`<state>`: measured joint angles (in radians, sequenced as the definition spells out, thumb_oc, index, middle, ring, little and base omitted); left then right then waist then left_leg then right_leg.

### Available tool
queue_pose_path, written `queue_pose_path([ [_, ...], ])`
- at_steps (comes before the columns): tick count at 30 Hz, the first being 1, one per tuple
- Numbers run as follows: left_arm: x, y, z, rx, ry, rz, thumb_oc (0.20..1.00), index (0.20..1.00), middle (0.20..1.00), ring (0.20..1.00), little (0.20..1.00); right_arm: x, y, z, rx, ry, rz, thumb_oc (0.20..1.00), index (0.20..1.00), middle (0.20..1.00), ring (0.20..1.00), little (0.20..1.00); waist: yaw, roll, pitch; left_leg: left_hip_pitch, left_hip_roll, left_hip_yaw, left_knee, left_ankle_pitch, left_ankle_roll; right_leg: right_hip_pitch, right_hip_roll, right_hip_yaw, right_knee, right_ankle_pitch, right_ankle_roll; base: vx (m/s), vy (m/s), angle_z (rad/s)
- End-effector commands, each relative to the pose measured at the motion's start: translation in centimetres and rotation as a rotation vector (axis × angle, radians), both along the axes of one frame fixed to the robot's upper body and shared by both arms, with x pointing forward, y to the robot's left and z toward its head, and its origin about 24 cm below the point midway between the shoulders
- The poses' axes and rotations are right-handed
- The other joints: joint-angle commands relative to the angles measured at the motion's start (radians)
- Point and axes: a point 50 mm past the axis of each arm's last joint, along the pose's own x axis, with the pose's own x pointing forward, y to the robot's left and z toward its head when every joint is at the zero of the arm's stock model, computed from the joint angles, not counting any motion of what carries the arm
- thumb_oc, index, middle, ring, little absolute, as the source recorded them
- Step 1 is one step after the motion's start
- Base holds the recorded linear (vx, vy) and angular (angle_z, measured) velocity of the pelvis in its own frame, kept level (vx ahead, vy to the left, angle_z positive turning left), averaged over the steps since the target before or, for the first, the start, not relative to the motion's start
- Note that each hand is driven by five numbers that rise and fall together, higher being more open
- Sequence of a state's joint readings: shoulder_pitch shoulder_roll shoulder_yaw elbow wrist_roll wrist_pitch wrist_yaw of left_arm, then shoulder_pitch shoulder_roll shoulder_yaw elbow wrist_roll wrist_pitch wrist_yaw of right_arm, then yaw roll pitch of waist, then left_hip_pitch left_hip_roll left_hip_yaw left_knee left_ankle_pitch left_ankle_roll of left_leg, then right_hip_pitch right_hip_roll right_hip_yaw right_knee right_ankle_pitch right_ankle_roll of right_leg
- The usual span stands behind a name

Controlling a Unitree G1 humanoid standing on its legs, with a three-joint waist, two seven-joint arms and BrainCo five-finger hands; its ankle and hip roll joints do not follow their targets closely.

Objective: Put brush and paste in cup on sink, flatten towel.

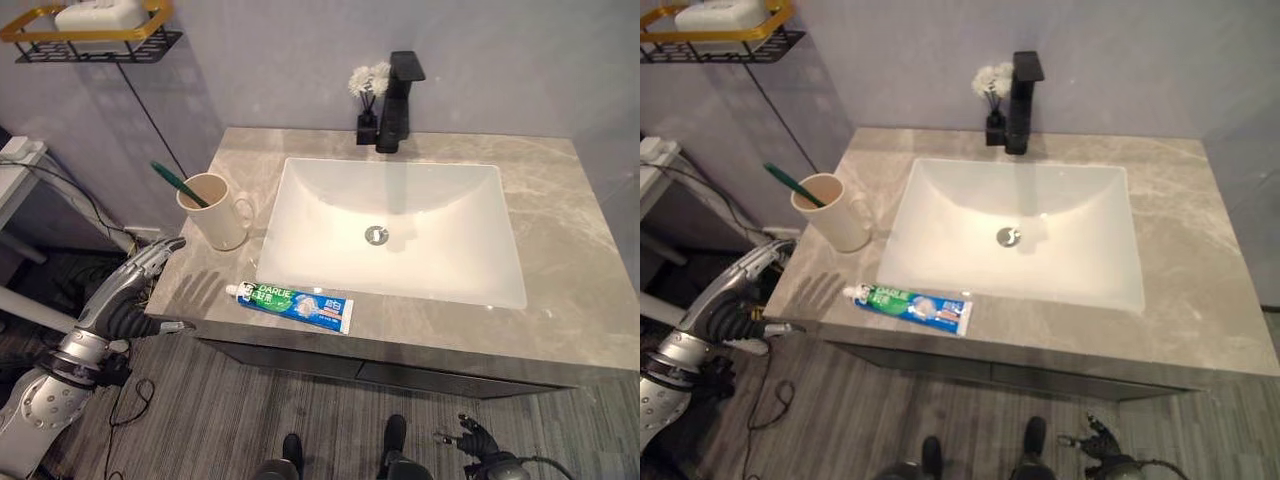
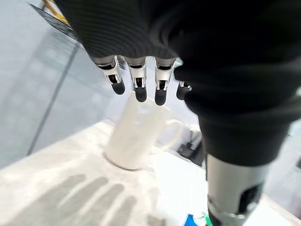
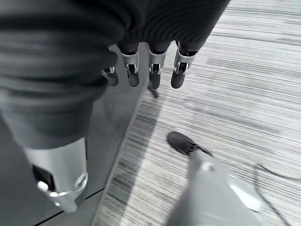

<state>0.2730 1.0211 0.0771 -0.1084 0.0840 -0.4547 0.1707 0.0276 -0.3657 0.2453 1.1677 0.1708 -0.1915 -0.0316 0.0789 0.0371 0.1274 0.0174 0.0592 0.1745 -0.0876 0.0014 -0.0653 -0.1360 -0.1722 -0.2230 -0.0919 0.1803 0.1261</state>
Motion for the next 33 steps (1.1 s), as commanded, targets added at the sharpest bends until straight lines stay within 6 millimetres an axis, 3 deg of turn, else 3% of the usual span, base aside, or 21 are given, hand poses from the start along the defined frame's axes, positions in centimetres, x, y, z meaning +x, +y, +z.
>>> queue_pose_path([
  [1,1.0,-1.1,1.6,-0.029,-0.059,-0.088,1.0,1.0,1.0,1.0,1.0,1.6,-0.2,0.6,-0.02,-0.043,0.04,1.0,1.0,1.0,1.0,1.0,-0.041,0.017,-0.007,-0.078,0.025,-0.044,0.007,0.066,-0.016,0.084,-0.022,0.039,0.053,-0.101,0.049,0.0,0.0,0.0],
  [6,1.5,-2.2,0.6,-0.043,-0.012,-0.136,1.0,1.0,1.0,1.0,1.0,2.0,-0.2,0.8,-0.024,-0.061,0.059,1.0,1.0,1.0,1.0,1.0,-0.068,0.028,-0.005,-0.075,0.038,-0.015,0.0,0.068,-0.024,0.069,-0.009,0.071,0.026,-0.086,0.049,0.0,-0.035,-0.18],
  [14,2.6,-2.9,-1.7,0.014,0.102,-0.158,1.0,1.0,1.0,1.0,1.0,5.1,0.8,2.2,-0.033,-0.168,0.165,1.0,1.0,1.0,1.0,1.0,-0.104,0.05,0.019,-0.106,0.051,0.018,0.0,0.076,-0.033,0.013,0.008,0.109,0.023,-0.068,0.048,-0.01,-0.011,-0.21],
  [20,3.0,-2.2,-3.1,0.043,0.139,-0.109,1.0,1.0,1.0,1.0,1.0,6.2,1.1,3.0,-0.039,-0.228,0.189,1.0,1.0,1.0,1.0,1.0,-0.117,0.064,0.03,-0.114,0.056,0.018,0.0,0.081,-0.038,0.005,0.009,0.109,0.027,-0.07,0.046,0.0,0.0,0.0],
  [30,3.0,-1.6,-3.5,-0.012,0.136,-0.047,1.0,1.0,1.0,1.0,1.0,7.0,1.3,3.2,-0.051,-0.244,0.192,1.0,1.0,1.0,1.0,1.0,-0.113,0.069,0.037,-0.119,0.055,0.011,0.0,0.08,-0.039,0.006,0.009,0.108,0.025,-0.072,0.043,0.0,-0.001,0.01],
  [31,3.0,-1.4,-3.6,-0.029,0.139,-0.031,0.834,0.834,0.834,0.834,0.834,7.3,1.4,3.3,-0.05,-0.25,0.203,1.0,1.0,1.0,1.0,1.0,-0.112,0.068,0.039,-0.119,0.057,0.012,0.0,0.08,-0.04,0.005,0.01,0.108,0.026,-0.072,0.043,0.0,0.0,0.0],
  [32,3.0,-1.4,-3.6,-0.029,0.139,-0.031,0.768,0.768,0.768,0.768,0.768,7.3,1.4,3.3,-0.05,-0.25,0.203,1.0,1.0,1.0,1.0,1.0,-0.112,0.068,0.039,-0.119,0.057,0.012,0.0,0.08,-0.04,0.005,0.01,0.108,0.026,-0.073,0.042,0.0,0.0,0.0],
  [33,3.0,-1.3,-3.9,-0.04,0.15,-0.023,0.62,0.62,0.62,0.62,0.62,7.4,1.5,3.3,-0.051,-0.253,0.211,1.0,1.0,1.0,1.0,1.0,-0.112,0.067,0.039,-0.118,0.059,0.013,0.0,0.079,-0.04,0.005,0.011,0.108,0.028,-0.075,0.042,0.0,0.0,0.0],
])
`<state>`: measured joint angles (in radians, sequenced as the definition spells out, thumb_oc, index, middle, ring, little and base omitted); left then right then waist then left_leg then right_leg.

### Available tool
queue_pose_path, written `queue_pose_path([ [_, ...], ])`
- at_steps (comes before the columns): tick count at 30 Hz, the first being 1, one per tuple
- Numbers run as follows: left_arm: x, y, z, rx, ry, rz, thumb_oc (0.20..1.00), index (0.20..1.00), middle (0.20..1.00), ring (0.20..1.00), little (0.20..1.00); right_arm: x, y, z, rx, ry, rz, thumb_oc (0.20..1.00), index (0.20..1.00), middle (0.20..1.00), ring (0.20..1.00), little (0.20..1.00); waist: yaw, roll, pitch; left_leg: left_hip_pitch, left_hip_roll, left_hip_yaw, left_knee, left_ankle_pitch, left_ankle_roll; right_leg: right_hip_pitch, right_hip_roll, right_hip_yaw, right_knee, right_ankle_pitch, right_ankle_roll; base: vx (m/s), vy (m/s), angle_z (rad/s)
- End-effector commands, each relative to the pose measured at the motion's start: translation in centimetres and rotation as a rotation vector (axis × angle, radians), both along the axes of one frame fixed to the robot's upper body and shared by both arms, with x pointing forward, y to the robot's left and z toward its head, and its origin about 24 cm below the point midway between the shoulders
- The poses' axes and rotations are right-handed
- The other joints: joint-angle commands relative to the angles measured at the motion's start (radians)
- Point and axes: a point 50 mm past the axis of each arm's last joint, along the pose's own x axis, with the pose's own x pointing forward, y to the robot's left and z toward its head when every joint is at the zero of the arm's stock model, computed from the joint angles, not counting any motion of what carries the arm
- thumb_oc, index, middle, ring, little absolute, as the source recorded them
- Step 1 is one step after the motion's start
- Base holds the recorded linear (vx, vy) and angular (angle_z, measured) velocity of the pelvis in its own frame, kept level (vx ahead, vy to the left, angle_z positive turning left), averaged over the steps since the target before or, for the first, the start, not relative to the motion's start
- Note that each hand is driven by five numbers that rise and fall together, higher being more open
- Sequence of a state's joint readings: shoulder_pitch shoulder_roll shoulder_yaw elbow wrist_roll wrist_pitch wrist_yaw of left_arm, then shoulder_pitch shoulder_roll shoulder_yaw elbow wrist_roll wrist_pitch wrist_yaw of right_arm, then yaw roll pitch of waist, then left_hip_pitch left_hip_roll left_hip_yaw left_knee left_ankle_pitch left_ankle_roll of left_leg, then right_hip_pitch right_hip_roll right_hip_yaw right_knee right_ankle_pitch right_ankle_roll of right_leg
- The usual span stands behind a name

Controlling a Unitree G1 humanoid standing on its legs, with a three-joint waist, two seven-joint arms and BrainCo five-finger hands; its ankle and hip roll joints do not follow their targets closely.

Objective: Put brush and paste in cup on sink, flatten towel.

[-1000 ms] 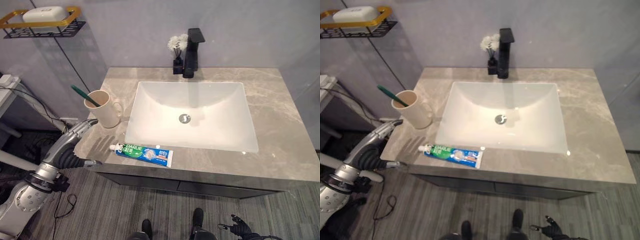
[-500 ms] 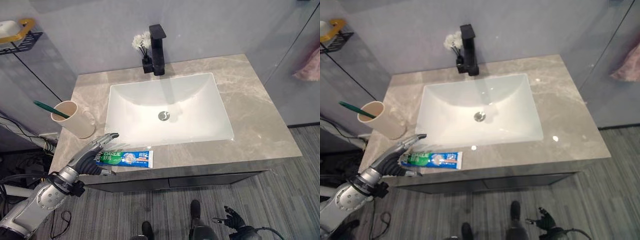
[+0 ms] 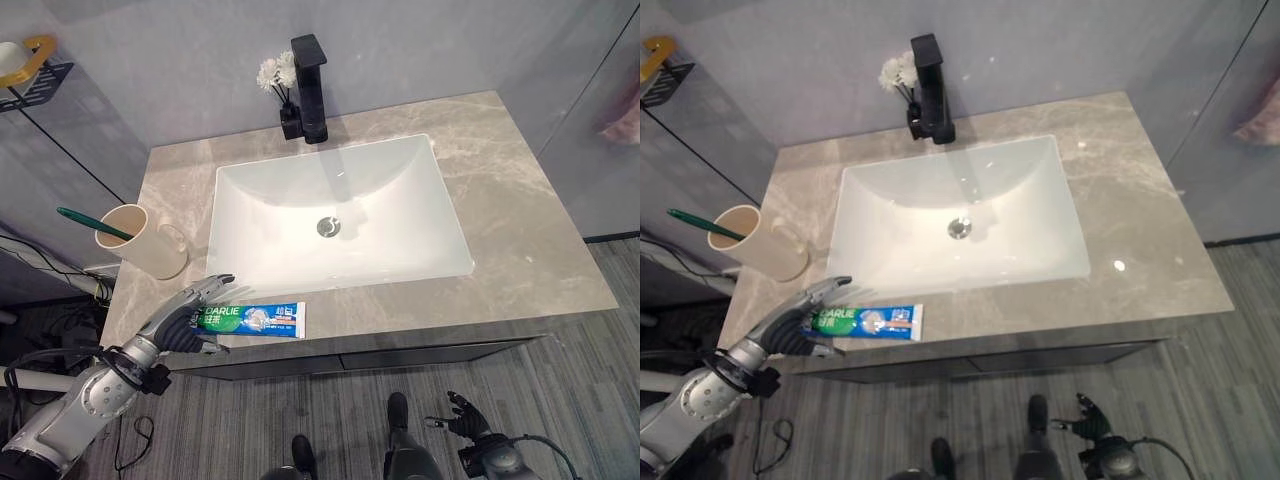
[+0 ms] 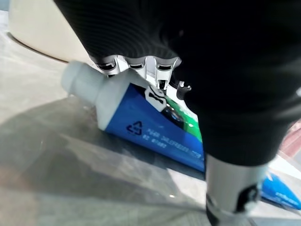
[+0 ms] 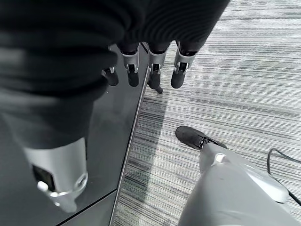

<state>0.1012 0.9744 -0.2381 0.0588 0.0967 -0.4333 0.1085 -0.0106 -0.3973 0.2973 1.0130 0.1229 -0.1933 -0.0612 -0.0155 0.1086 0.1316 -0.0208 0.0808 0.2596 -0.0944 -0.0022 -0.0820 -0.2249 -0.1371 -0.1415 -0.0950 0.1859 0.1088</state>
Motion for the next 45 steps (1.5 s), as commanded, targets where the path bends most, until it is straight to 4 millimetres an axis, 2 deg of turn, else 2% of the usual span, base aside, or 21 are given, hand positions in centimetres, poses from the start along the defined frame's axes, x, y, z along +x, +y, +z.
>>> queue_pose_path([
  [1,1.4,1.1,1.8,-0.019,-0.095,0.066,0.57,0.57,0.57,0.57,0.57,2.9,0.6,1.4,-0.016,-0.097,0.07,1.0,1.0,1.0,1.0,1.0,-0.017,-0.005,0.035,-0.08,0.038,-0.072,0.007,0.083,-0.023,0.093,-0.024,0.027,0.032,-0.081,0.059,0.03,-0.004,0.02],
  [4,1.3,1.0,1.8,-0.016,-0.087,0.058,0.438,0.438,0.438,0.438,0.438,3.0,0.6,1.5,-0.017,-0.103,0.076,1.0,1.0,1.0,1.0,1.0,-0.018,-0.007,0.034,-0.075,0.04,-0.071,0.007,0.081,-0.025,0.095,-0.021,0.029,0.035,-0.085,0.057,0.04,-0.003,0.01],
  [13,1.3,0.5,1.3,0.095,-0.061,-0.007,0.341,0.341,0.341,0.341,0.341,3.0,0.0,1.7,-0.043,-0.11,0.066,1.0,1.0,1.0,1.0,1.0,-0.028,0.0,0.049,-0.083,0.043,-0.069,0.007,0.082,-0.027,0.076,-0.018,0.036,0.052,-0.091,0.056,0.0,0.0,-0.01],
  [16,1.2,0.0,1.2,0.255,-0.061,-0.106,0.2,0.2,0.2,0.2,0.2,3.2,-0.1,1.8,-0.056,-0.115,0.071,1.0,1.0,1.0,1.0,1.0,-0.033,0.004,0.052,-0.085,0.044,-0.066,0.007,0.081,-0.029,0.073,-0.017,0.044,0.049,-0.09,0.058,0.0,0.0,0.0],
  [20,1.2,-0.3,0.6,0.298,-0.05,-0.136,0.2,0.2,0.2,0.2,0.2,2.7,-0.5,1.5,-0.074,-0.095,0.052,1.0,1.0,1.0,1.0,1.0,-0.035,0.003,0.046,-0.078,0.047,-0.062,0.007,0.078,-0.03,0.073,-0.014,0.048,0.048,-0.09,0.059,0.03,-0.002,-0.04],
  [23,1.5,-0.7,0.9,0.288,-0.081,-0.133,0.2,0.2,0.2,0.2,0.2,0.3,-1.6,0.2,-0.038,-0.022,-0.115,1.0,1.0,1.0,1.0,1.0,-0.038,-0.008,0.025,-0.06,0.051,-0.061,0.007,0.072,-0.031,0.096,-0.012,0.046,0.045,-0.097,0.059,0.06,-0.004,-0.01],
  [25,1.8,-1.1,1.5,0.247,-0.121,-0.117,0.2,0.2,0.2,0.2,0.2,-1.9,-3.2,-0.4,0.004,0.014,-0.339,1.0,1.0,1.0,1.0,1.0,-0.042,-0.019,0.01,-0.037,0.054,-0.065,0.007,0.062,-0.032,0.125,-0.011,0.037,0.045,-0.107,0.06,0.06,-0.001,-0.02],
  [26,1.8,-1.1,1.5,0.247,-0.122,-0.117,0.2,0.2,0.2,0.2,0.2,-1.9,-3.2,-0.4,0.004,0.013,-0.34,1.0,1.0,1.0,1.0,1.0,-0.041,-0.019,0.01,-0.04,0.054,-0.065,0.007,0.066,-0.032,0.123,-0.011,0.037,0.045,-0.104,0.059,0.04,-0.01,-0.01],
  [29,2.2,-0.7,3.0,0.213,-0.211,-0.062,0.2,0.2,0.2,0.2,0.2,-5.1,-7.6,0.5,0.07,-0.098,-0.838,1.0,1.0,1.0,1.0,1.0,-0.053,-0.043,-0.022,-0.01,0.057,-0.074,0.007,0.051,-0.034,0.16,-0.009,0.026,0.048,-0.118,0.059,0.06,-0.003,0.0],
  [31,2.6,-0.7,4.9,0.209,-0.312,-0.035,0.2,0.2,0.2,0.2,0.2,-7.7,-12.0,2.5,0.038,-0.231,-1.157,1.0,1.0,1.0,1.0,1.0,-0.068,-0.07,-0.055,0.005,0.061,-0.081,0.007,0.046,-0.038,0.18,-0.007,0.015,0.053,-0.128,0.06,0.04,0.0,0.08],
  [32,2.7,-0.6,5.2,0.202,-0.336,-0.025,0.2,0.2,0.2,0.2,0.2,-7.5,-12.9,3.4,0.009,-0.275,-1.175,1.0,1.0,1.0,1.0,1.0,-0.067,-0.077,-0.064,0.005,0.062,-0.083,0.007,0.05,-0.038,0.182,-0.007,0.012,0.054,-0.122,0.059,0.01,0.017,0.06],
  [33,2.9,-0.9,5.7,0.186,-0.383,-0.014,0.2,0.2,0.2,0.2,0.2,-6.8,-13.9,4.6,-0.054,-0.325,-1.129,1.0,1.0,1.0,1.0,1.0,-0.073,-0.086,-0.073,0.013,0.063,-0.084,0.007,0.044,-0.04,0.191,-0.008,0.01,0.055,-0.127,0.062,-0.01,0.028,0.04],
  [34,3.1,-0.7,6.0,0.171,-0.421,0.017,0.2,0.2,0.2,0.2,0.2,-5.0,-15.1,7.0,-0.167,-0.391,-0.967,1.0,1.0,1.0,1.0,1.0,-0.081,-0.094,-0.079,0.016,0.063,-0.083,0.007,0.043,-0.039,0.194,-0.008,0.013,0.056,-0.125,0.062,-0.01,0.048,0.02],
  [35,3.3,-1.1,6.7,0.122,-0.484,0.04,0.2,0.2,0.2,0.2,0.2,-1.3,-15.7,11.1,-0.253,-0.56,-0.775,1.0,1.0,1.0,1.0,1.0,-0.09,-0.104,-0.088,0.019,0.065,-0.079,0.007,0.043,-0.04,0.194,-0.008,0.014,0.057,-0.123,0.063,-0.03,0.038,0.0],
  [37,3.3,-1.8,7.1,0.03,-0.553,0.076,0.2,0.2,0.2,0.2,0.2,2.7,-13.5,16.4,-0.259,-0.835,-0.572,1.0,1.0,1.0,1.0,1.0,-0.106,-0.117,-0.102,0.022,0.066,-0.075,0.007,0.041,-0.036,0.192,-0.008,0.019,0.061,-0.12,0.062,-0.03,0.033,-0.05],
  [38,3.3,-1.9,7.1,0.029,-0.553,0.075,0.2,0.2,0.2,0.2,0.2,2.6,-13.5,16.4,-0.262,-0.833,-0.573,1.0,1.0,1.0,1.0,1.0,-0.104,-0.116,-0.104,0.018,0.066,-0.075,0.007,0.047,-0.036,0.188,-0.008,0.019,0.061,-0.115,0.061,-0.03,0.044,-0.07],
  [39,3.7,-2.7,8.1,-0.087,-0.629,0.105,0.2,0.2,0.2,0.2,0.2,5.0,-10.7,20.0,-0.185,-1.039,-0.419,1.0,1.0,1.0,1.0,1.0,-0.108,-0.129,-0.116,0.028,0.067,-0.074,0.007,0.038,-0.032,0.197,-0.009,0.022,0.063,-0.12,0.062,-0.02,0.035,-0.05],
  [40,3.9,-3.5,8.8,-0.143,-0.668,0.09,0.2,0.2,0.2,0.2,0.2,6.4,-8.7,22.1,-0.152,-1.12,-0.272,1.0,1.0,1.0,1.0,1.0,-0.108,-0.137,-0.124,0.031,0.067,-0.07,0.007,0.037,-0.03,0.199,-0.009,0.025,0.061,-0.118,0.061,-0.01,0.043,-0.04],
  [42,4.3,-5.1,10.0,-0.203,-0.717,0.044,0.2,0.2,0.2,0.2,0.2,8.8,-5.1,25.0,-0.055,-1.216,-0.05,1.0,1.0,1.0,1.0,1.0,-0.101,-0.15,-0.134,0.034,0.068,-0.063,0.007,0.035,-0.027,0.201,-0.008,0.03,0.059,-0.115,0.06,-0.05,0.021,-0.02],
  [43,4.5,-6.2,10.8,-0.247,-0.75,0.006,0.2,0.2,0.2,0.2,0.2,10.1,-2.4,26.6,0.072,-1.273,0.093,1.0,1.0,1.0,1.0,1.0,-0.095,-0.158,-0.138,0.032,0.068,-0.062,0.007,0.041,-0.026,0.199,-0.009,0.032,0.056,-0.109,0.058,-0.06,0.015,-0.09],
  [45,4.7,-8.1,11.9,-0.289,-0.78,-0.065,0.2,0.2,0.2,0.2,0.2,11.6,1.9,28.2,0.26,-1.293,0.289,1.0,1.0,1.0,1.0,1.0,-0.081,-0.17,-0.144,0.033,0.066,-0.062,0.007,0.042,-0.023,0.203,-0.011,0.033,0.054,-0.108,0.057,-0.04,0.016,-0.14],
])
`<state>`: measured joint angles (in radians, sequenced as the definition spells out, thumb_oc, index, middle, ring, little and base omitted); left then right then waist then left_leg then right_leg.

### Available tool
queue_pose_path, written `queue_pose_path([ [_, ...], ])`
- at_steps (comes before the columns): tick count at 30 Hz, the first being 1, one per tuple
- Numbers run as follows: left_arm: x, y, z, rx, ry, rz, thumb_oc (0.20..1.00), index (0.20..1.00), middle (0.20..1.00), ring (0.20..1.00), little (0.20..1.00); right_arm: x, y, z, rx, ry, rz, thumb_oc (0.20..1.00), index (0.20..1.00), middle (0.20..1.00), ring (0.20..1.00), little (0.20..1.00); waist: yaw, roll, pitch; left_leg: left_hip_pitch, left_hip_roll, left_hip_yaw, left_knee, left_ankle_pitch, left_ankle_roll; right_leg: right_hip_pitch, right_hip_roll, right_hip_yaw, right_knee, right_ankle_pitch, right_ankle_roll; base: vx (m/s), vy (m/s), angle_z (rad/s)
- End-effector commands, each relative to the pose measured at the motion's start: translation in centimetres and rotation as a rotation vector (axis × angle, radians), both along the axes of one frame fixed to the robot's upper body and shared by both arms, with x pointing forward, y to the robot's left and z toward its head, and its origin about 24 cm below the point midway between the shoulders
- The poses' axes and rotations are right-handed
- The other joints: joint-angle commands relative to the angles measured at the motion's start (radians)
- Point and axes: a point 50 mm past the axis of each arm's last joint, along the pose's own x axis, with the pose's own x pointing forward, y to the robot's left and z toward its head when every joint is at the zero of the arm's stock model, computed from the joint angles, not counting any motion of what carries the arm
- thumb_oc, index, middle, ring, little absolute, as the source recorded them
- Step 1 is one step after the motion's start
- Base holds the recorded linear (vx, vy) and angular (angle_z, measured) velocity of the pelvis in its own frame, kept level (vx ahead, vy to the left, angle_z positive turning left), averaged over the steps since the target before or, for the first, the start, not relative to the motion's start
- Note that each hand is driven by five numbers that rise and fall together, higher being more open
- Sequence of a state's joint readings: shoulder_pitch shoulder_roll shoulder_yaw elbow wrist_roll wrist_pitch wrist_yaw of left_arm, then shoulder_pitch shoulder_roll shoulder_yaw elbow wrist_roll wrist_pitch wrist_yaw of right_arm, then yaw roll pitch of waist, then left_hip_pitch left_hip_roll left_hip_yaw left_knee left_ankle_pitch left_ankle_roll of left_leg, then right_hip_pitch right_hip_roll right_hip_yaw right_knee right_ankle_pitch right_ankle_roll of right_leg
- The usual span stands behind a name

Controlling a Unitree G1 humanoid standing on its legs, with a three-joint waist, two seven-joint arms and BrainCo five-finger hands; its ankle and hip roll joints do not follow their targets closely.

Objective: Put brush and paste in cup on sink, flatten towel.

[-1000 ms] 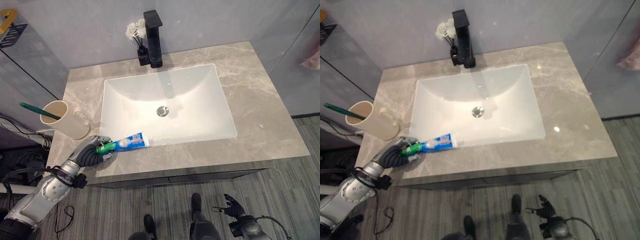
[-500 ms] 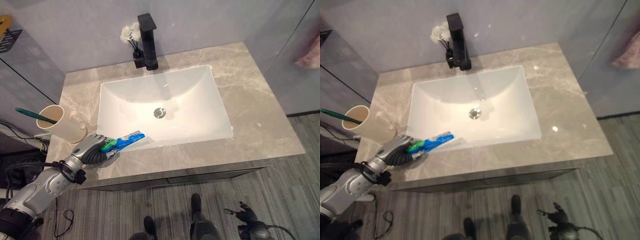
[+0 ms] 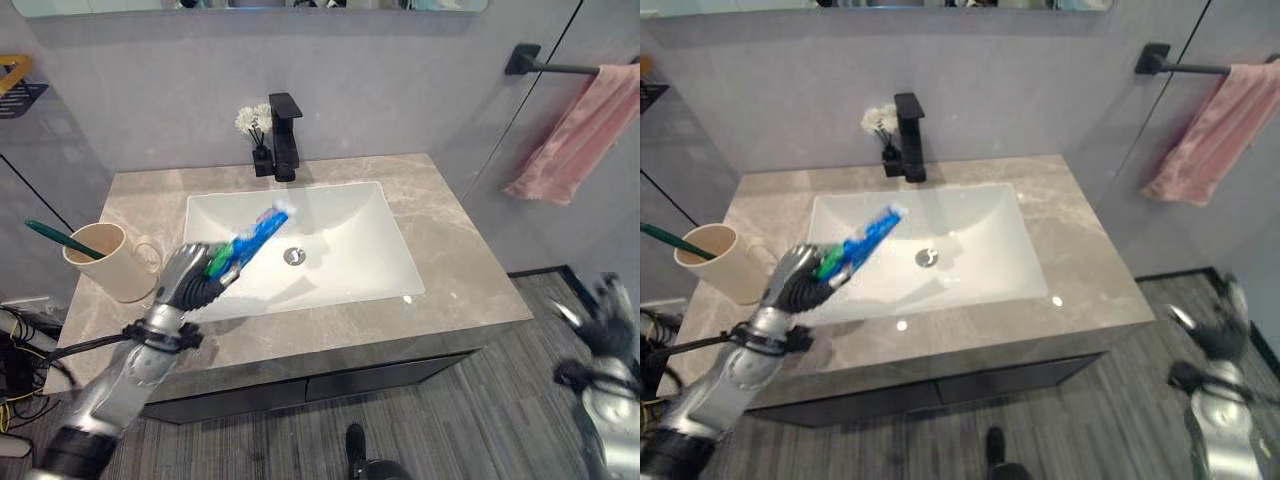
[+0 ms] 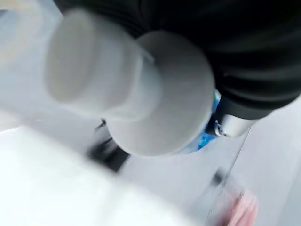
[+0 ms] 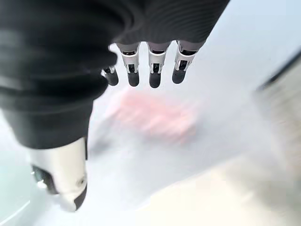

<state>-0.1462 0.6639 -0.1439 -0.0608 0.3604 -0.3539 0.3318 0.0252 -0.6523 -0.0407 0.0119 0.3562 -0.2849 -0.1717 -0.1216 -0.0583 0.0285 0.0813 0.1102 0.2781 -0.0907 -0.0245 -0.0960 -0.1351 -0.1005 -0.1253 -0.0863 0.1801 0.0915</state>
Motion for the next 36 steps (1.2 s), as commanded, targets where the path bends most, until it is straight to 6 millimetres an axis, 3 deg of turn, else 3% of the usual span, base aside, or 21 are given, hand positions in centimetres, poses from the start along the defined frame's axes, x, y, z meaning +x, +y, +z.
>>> queue_pose_path([
  [1,0.7,-3.1,5.9,-0.09,-0.248,-0.157,0.2,0.2,0.2,0.2,0.2,2.7,5.1,5.0,0.032,-0.167,0.355,1.0,1.0,1.0,1.0,1.0,0.03,-0.007,-0.046,-0.07,0.036,-0.082,0.003,0.065,-0.009,0.115,-0.049,0.015,0.045,-0.102,0.074,-0.02,0.016,-0.08],
  [3,0.6,-4.5,6.4,-0.078,-0.259,-0.222,0.2,0.2,0.2,0.2,0.2,3.4,9.1,5.5,0.085,-0.146,0.577,1.0,1.0,1.0,1.0,1.0,0.047,-0.013,-0.048,-0.066,0.034,-0.086,0.003,0.064,-0.008,0.126,-0.052,0.01,0.041,-0.102,0.074,0.0,0.0,0.0],
  [4,0.6,-4.9,6.4,-0.074,-0.252,-0.247,0.2,0.2,0.2,0.2,0.2,3.8,9.9,5.4,0.133,-0.135,0.607,1.0,1.0,1.0,1.0,1.0,0.054,-0.016,-0.05,-0.068,0.032,-0.091,0.003,0.064,-0.007,0.128,-0.053,0.006,0.038,-0.101,0.074,0.0,0.0,0.0],
  [5,0.5,-5.7,6.6,-0.073,-0.246,-0.293,0.2,0.2,0.2,0.2,0.2,4.5,13.0,5.9,0.243,-0.135,0.735,1.0,1.0,1.0,1.0,1.0,0.072,-0.021,-0.049,-0.069,0.029,-0.097,0.003,0.065,-0.006,0.134,-0.057,-0.001,0.033,-0.099,0.075,-0.02,0.018,0.06],
  [6,0.5,-6.0,6.7,-0.073,-0.239,-0.312,0.2,0.2,0.2,0.2,0.2,4.4,14.4,6.4,0.267,-0.148,0.793,1.0,1.0,1.0,1.0,1.0,0.078,-0.022,-0.05,-0.072,0.028,-0.101,0.003,0.066,-0.005,0.133,-0.059,-0.003,0.031,-0.098,0.075,-0.02,0.016,0.07],
  [7,0.5,-6.0,6.8,-0.072,-0.24,-0.311,0.2,0.2,0.2,0.2,0.2,4.5,14.5,6.5,0.268,-0.149,0.795,1.0,1.0,1.0,1.0,1.0,0.076,-0.022,-0.049,-0.073,0.027,-0.102,0.003,0.066,-0.005,0.133,-0.059,-0.004,0.03,-0.098,0.075,-0.01,0.018,0.13],
  [8,0.5,-6.6,6.7,-0.063,-0.223,-0.35,0.2,0.2,0.2,0.2,0.2,4.5,17.0,7.3,0.303,-0.16,0.903,1.0,1.0,1.0,1.0,1.0,0.091,-0.024,-0.049,-0.076,0.024,-0.106,0.003,0.067,-0.004,0.137,-0.062,-0.01,0.027,-0.096,0.075,0.0,0.024,0.16],
  [9,0.3,-6.7,6.9,-0.066,-0.222,-0.368,0.2,0.2,0.2,0.2,0.2,4.6,17.8,7.9,0.328,-0.176,0.929,1.0,1.0,1.0,1.0,1.0,0.1,-0.025,-0.047,-0.078,0.021,-0.112,0.003,0.068,-0.003,0.139,-0.064,-0.014,0.025,-0.095,0.075,0.0,0.024,0.13],
  [15,-0.4,-6.7,6.2,-0.118,-0.16,-0.42,0.2,0.2,0.2,0.2,0.2,4.8,20.7,9.0,0.478,-0.205,1.04,1.0,1.0,1.0,1.0,1.0,0.132,-0.036,-0.031,-0.098,0.013,-0.138,0.003,0.076,-0.004,0.145,-0.072,-0.042,0.026,-0.092,0.076,-0.01,0.017,0.09],
  [20,-0.5,-6.9,5.4,-0.107,-0.101,-0.444,0.2,0.2,0.2,0.2,0.2,4.8,21.5,10.4,0.511,-0.251,1.069,1.0,1.0,1.0,1.0,1.0,0.162,-0.047,-0.021,-0.13,0.001,-0.168,0.003,0.083,-0.005,0.148,-0.08,-0.077,0.019,-0.086,0.079,-0.01,0.024,0.27],
  [29,-0.1,-6.8,5.0,-0.098,-0.062,-0.442,0.2,0.2,0.2,0.2,0.2,4.6,23.7,10.8,0.657,-0.209,1.181,1.0,1.0,1.0,1.0,1.0,0.2,-0.066,-0.004,-0.172,-0.012,-0.193,0.003,0.092,-0.005,0.137,-0.094,-0.107,0.009,-0.072,0.084,0.0,0.018,0.16],
  [30,0.0,-6.8,5.0,-0.093,-0.061,-0.44,0.2,0.2,0.2,0.2,0.2,4.5,23.8,11.0,0.656,-0.207,1.194,0.925,0.925,0.925,0.925,0.925,0.202,-0.067,-0.005,-0.174,-0.012,-0.192,0.003,0.092,-0.005,0.135,-0.095,-0.105,0.007,-0.071,0.085,0.0,0.0,0.0],
  [31,0.0,-6.8,5.0,-0.09,-0.063,-0.438,0.2,0.2,0.2,0.2,0.2,4.5,23.8,11.0,0.66,-0.209,1.191,0.784,0.784,0.784,0.784,0.784,0.203,-0.067,-0.004,-0.175,-0.013,-0.191,0.003,0.091,-0.005,0.134,-0.096,-0.103,0.007,-0.07,0.085,0.0,0.0,0.0],
  [32,-0.1,-6.7,4.9,-0.09,-0.061,-0.435,0.2,0.2,0.2,0.2,0.2,4.5,23.9,11.0,0.666,-0.209,1.186,0.313,0.313,0.313,0.313,0.313,0.204,-0.067,-0.005,-0.175,-0.014,-0.19,0.003,0.091,-0.004,0.133,-0.097,-0.102,0.006,-0.07,0.085,0.0,0.0,0.0],
  [33,-0.2,-6.6,4.8,-0.092,-0.057,-0.43,0.2,0.2,0.2,0.2,0.2,4.6,23.8,11.1,0.666,-0.218,1.179,0.2,0.2,0.2,0.2,0.2,0.205,-0.067,-0.005,-0.175,-0.014,-0.19,0.003,0.09,-0.004,0.133,-0.097,-0.102,0.006,-0.069,0.085,0.0,0.0,0.0],
  [36,-0.3,-6.2,4.4,-0.102,-0.052,-0.404,0.2,0.2,0.2,0.2,0.2,4.8,23.3,11.2,0.67,-0.245,1.129,0.2,0.2,0.2,0.2,0.2,0.205,-0.066,-0.003,-0.176,-0.016,-0.191,0.003,0.09,-0.002,0.134,-0.1,-0.103,0.006,-0.069,0.086,0.0,0.0,0.0],
])
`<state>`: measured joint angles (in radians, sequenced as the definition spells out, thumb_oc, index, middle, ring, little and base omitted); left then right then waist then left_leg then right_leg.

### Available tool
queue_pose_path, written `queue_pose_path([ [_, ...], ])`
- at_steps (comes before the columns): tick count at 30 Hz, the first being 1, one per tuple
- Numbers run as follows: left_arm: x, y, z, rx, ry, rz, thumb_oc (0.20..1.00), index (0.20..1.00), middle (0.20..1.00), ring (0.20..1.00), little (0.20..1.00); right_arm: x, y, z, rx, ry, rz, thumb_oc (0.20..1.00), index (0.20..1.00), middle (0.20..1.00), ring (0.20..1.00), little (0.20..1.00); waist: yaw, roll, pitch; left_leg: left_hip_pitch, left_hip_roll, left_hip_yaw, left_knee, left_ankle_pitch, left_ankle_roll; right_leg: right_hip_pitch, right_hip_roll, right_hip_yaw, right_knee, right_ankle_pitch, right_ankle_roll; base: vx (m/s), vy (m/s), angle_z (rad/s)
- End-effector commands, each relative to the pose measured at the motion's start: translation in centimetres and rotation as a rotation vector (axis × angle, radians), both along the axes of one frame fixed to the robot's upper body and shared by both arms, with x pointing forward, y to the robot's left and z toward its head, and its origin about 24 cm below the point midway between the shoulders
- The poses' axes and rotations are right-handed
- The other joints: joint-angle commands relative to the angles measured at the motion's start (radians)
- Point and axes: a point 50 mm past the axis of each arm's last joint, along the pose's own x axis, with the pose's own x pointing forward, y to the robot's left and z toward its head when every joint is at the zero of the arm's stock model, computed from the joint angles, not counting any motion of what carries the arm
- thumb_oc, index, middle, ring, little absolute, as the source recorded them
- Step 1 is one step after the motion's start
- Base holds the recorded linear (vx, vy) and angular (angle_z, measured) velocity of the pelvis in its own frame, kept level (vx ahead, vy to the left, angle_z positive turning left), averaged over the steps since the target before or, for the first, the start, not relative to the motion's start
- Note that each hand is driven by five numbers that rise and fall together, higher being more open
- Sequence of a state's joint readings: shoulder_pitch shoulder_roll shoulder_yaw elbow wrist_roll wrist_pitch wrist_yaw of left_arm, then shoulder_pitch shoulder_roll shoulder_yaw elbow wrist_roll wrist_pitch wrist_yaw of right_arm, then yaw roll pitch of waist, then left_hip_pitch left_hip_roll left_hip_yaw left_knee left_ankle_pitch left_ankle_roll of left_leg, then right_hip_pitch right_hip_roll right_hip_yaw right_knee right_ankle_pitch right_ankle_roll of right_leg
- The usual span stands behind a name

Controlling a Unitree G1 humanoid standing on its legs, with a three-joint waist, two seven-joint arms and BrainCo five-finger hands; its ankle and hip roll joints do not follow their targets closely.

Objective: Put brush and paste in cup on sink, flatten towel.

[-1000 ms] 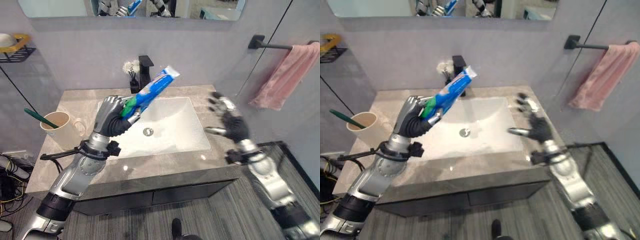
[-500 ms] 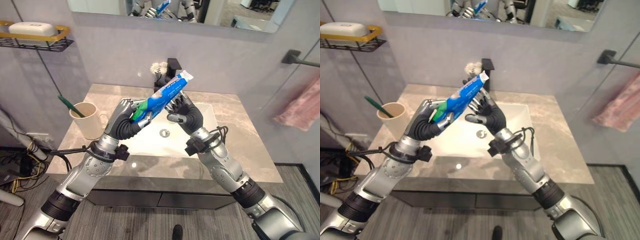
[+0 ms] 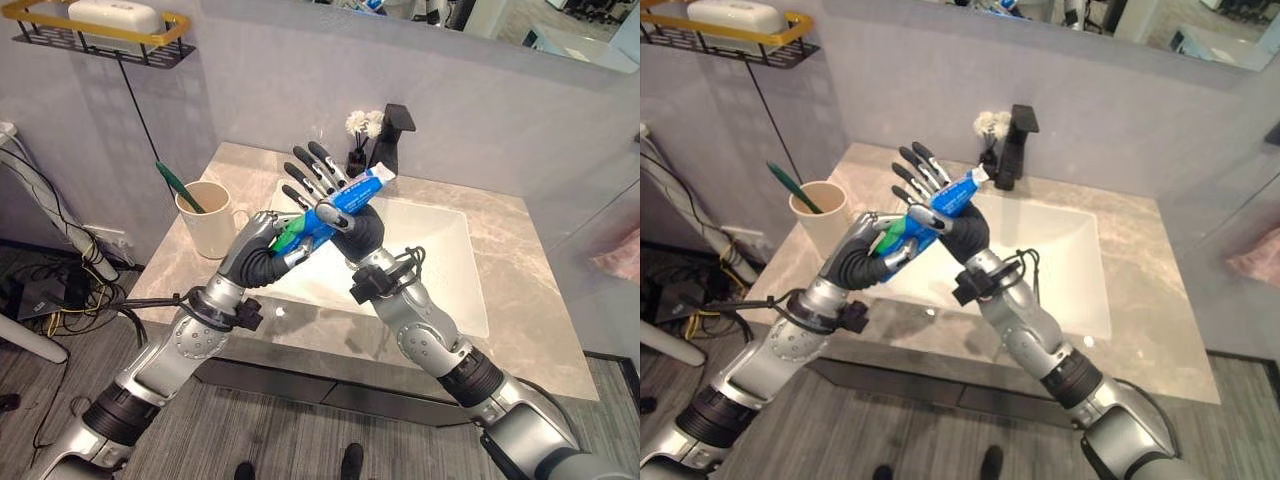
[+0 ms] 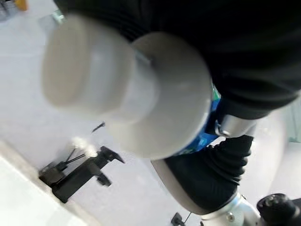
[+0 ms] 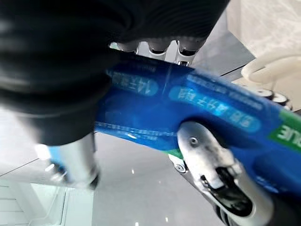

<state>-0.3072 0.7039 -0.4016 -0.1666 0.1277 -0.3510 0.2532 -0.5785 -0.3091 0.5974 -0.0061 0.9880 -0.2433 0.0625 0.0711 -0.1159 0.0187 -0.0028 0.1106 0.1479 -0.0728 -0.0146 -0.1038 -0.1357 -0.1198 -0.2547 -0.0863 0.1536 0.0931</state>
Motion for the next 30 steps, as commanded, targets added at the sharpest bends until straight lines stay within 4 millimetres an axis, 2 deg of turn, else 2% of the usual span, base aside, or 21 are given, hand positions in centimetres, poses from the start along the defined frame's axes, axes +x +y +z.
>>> queue_pose_path([
  [1,-0.3,0.0,2.2,-0.033,-0.099,-0.027,0.2,0.2,0.2,0.2,0.2,0.2,-0.2,5.1,0.123,-0.18,-0.048,0.2,0.2,0.2,0.2,0.2,0.012,-0.008,0.008,-0.092,-0.017,-0.061,-0.014,0.079,0.006,0.135,-0.081,0.024,0.006,-0.042,0.085,0.0,0.0,0.0],
  [3,-0.4,0.3,1.7,-0.047,-0.086,-0.001,0.2,0.2,0.2,0.2,0.2,0.5,-1.1,5.4,0.161,-0.183,-0.142,0.2,0.2,0.2,0.2,0.2,0.013,-0.005,0.01,-0.095,-0.018,-0.064,-0.014,0.078,0.008,0.135,-0.084,0.021,0.007,-0.041,0.086,0.0,0.0,0.0],
  [5,-0.4,0.6,1.4,-0.058,-0.08,0.031,0.655,0.655,0.655,0.655,0.655,0.9,-1.8,5.5,0.203,-0.169,-0.258,0.2,0.2,0.2,0.2,0.2,0.016,-0.004,0.013,-0.098,-0.02,-0.067,-0.014,0.078,0.01,0.135,-0.085,0.017,0.008,-0.039,0.087,0.0,0.0,0.0],
  [7,-0.4,0.6,1.3,-0.061,-0.081,0.037,1.0,1.0,1.0,1.0,1.0,1.0,-2.0,5.8,0.226,-0.173,-0.294,0.2,0.2,0.2,0.2,0.2,0.019,-0.004,0.015,-0.1,-0.022,-0.071,-0.014,0.078,0.011,0.135,-0.086,0.014,0.007,-0.037,0.088,0.0,0.0,0.0],
  [13,-0.7,1.3,0.5,-0.086,-0.057,0.072,1.0,1.0,1.0,1.0,1.0,1.5,-3.6,8.1,0.257,-0.249,-0.466,0.2,0.2,0.2,0.2,0.2,0.055,-0.012,0.024,-0.122,-0.032,-0.104,-0.014,0.086,0.012,0.141,-0.091,-0.016,0.007,-0.037,0.089,0.0,-0.006,0.12],
  [15,-1.2,2.2,-0.6,-0.086,0.001,0.092,1.0,1.0,1.0,1.0,1.0,1.7,-4.3,9.7,0.259,-0.305,-0.509,0.2,0.2,0.2,0.2,0.2,0.081,-0.018,0.028,-0.133,-0.039,-0.123,-0.014,0.09,0.013,0.146,-0.093,-0.033,0.007,-0.037,0.09,0.01,-0.012,0.25],
  [16,-1.2,2.2,-0.6,-0.086,0.001,0.092,1.0,1.0,1.0,1.0,1.0,1.7,-4.3,9.7,0.259,-0.305,-0.509,0.2,0.2,0.2,0.2,0.2,0.08,-0.018,0.028,-0.133,-0.039,-0.123,-0.014,0.09,0.013,0.147,-0.093,-0.034,0.007,-0.037,0.09,0.02,-0.009,0.18],
  [22,-2.6,5.1,-3.3,-0.015,0.154,0.166,1.0,1.0,1.0,1.0,1.0,1.8,-5.6,13.1,0.263,-0.425,-0.599,0.2,0.2,0.2,0.2,0.2,0.149,-0.021,0.04,-0.161,-0.056,-0.17,-0.014,0.102,0.013,0.158,-0.097,-0.081,0.004,-0.035,0.095,0.02,-0.011,0.2],
  [23,-2.6,5.2,-3.3,-0.014,0.154,0.167,1.0,1.0,1.0,1.0,1.0,1.8,-5.6,13.2,0.264,-0.425,-0.598,0.2,0.2,0.2,0.2,0.2,0.146,-0.023,0.04,-0.162,-0.057,-0.172,-0.014,0.102,0.013,0.158,-0.097,-0.082,0.003,-0.035,0.095,0.02,-0.009,0.29],
  [24,-3.0,6.1,-4.4,0.034,0.218,0.185,1.0,1.0,1.0,1.0,1.0,2.0,-5.8,14.2,0.25,-0.457,-0.625,0.2,0.2,0.2,0.2,0.2,0.173,-0.024,0.045,-0.172,-0.063,-0.182,-0.014,0.106,0.014,0.16,-0.098,-0.095,0.002,-0.033,0.098,0.02,-0.01,0.21],
  [30,-3.8,8.0,-6.1,0.127,0.335,0.219,1.0,1.0,1.0,1.0,1.0,2.2,-6.1,16.5,0.2,-0.541,-0.67,0.2,0.2,0.2,0.2,0.2,0.224,-0.031,0.058,-0.204,-0.082,-0.223,-0.014,0.116,0.017,0.162,-0.104,-0.135,0.0,-0.027,0.107,0.01,-0.002,0.27],
])
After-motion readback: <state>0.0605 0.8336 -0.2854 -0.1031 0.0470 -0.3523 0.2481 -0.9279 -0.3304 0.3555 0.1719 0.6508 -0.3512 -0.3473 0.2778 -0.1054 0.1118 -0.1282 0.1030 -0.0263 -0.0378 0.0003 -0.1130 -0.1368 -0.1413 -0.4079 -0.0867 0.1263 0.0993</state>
